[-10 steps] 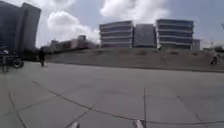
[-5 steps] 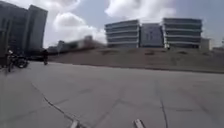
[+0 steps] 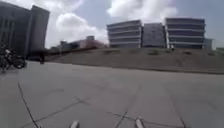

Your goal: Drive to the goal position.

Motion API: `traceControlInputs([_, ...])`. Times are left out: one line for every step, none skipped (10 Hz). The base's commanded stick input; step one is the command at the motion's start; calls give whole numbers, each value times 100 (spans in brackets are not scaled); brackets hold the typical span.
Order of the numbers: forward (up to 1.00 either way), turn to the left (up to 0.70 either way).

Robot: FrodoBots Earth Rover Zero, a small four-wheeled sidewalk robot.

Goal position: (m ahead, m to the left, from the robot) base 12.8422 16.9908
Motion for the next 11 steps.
traceControlInputs([85,0])
traceControlInputs([85,0])
traceControlInputs([85,0])
traceControlInputs([85,0])
traceControlInputs([85,0])
traceControlInputs([85,0])
traceControlInputs([85,0])
traceControlInputs([85,0])
traceControlInputs([85,0])
traceControlInputs([85,0])
traceControlInputs([85,0])
